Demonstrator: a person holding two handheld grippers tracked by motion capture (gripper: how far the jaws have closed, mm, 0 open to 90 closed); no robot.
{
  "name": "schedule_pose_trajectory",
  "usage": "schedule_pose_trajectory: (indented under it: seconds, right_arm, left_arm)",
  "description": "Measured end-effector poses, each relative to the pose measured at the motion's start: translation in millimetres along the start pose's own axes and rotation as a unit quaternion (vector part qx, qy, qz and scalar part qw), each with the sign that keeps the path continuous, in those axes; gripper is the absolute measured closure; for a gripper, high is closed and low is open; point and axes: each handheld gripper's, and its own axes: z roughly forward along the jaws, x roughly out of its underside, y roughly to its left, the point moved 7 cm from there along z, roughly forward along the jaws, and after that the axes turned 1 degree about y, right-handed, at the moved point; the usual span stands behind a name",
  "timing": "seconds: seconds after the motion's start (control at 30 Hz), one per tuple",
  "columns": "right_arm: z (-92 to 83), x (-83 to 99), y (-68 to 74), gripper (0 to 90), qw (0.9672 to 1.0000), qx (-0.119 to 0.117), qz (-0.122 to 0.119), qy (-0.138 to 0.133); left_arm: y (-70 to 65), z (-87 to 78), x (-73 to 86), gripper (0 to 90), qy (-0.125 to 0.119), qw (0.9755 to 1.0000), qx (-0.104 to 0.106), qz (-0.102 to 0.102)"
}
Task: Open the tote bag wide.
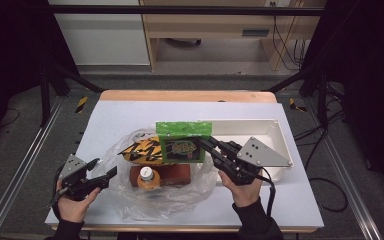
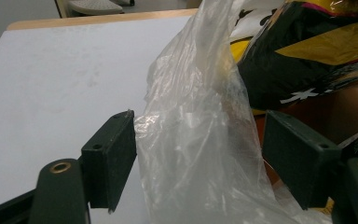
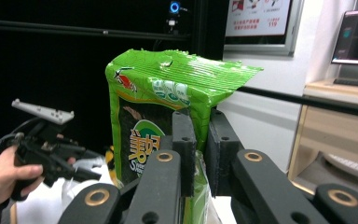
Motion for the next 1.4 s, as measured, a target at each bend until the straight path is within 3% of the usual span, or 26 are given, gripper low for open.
schedule_pose_trajectory:
  seconds: [0.23,0.4,0.5,0.7,0.87,1.0,1.13,1.2,1.23,1.27,1.4]
  right_arm:
    - [5.1,-15.2,-5.1,83.6,0.9999,0.01,0.0,-0.011]
    - [4.4,-25.7,-19.5,83.6,0.9992,0.026,0.016,-0.026]
    - [4.7,-32.0,-20.4,83.7,0.9986,0.022,0.028,-0.039]
    - [18.1,-33.1,-9.6,83.7,0.9991,0.01,0.025,-0.032]
    - [39.1,-30.4,6.7,83.8,0.9991,-0.019,0.031,-0.023]
    - [42.0,-35.6,10.0,83.8,0.9993,-0.019,0.023,-0.023]
    - [34.5,-44.5,-1.6,83.8,0.9994,0.0,0.018,-0.029]
    - [25.7,-45.6,-19.4,83.8,0.9992,0.027,0.015,-0.025]
    - [25.7,-45.6,-19.4,83.8,0.9992,0.027,0.015,-0.025]
    - [20.3,-45.0,-31.0,83.7,0.9987,0.041,0.014,-0.025]
    - [10.7,-39.2,-50.4,83.8,0.9975,0.069,0.012,-0.014]
  left_arm:
    - [0.4,-1.1,-0.2,25.7,-0.002,1.0,0.0,0.0]
    - [0.9,-0.5,0.4,25.6,0.001,1.0,-0.002,0.0]
    - [0.5,0.5,0.6,25.6,0.001,1.0,-0.002,0.0]
    - [0.0,0.3,0.6,25.6,0.001,1.0,-0.002,0.0]
    - [-0.1,0.3,0.7,25.6,0.001,1.0,-0.002,0.001]
    - [0.2,-0.2,0.4,25.6,0.0,1.0,-0.002,0.0]
    - [0.3,-0.5,0.4,25.6,0.0,1.0,-0.001,0.001]
    - [0.5,-0.7,0.2,25.6,-0.002,1.0,-0.001,0.0]
    - [0.7,-0.7,0.3,25.6,-0.002,1.0,-0.001,-0.001]
    - [1.5,-1.1,0.4,25.6,-0.001,1.0,-0.001,0.0]
    - [4.2,-3.0,0.0,25.7,-0.006,1.0,-0.002,-0.002]
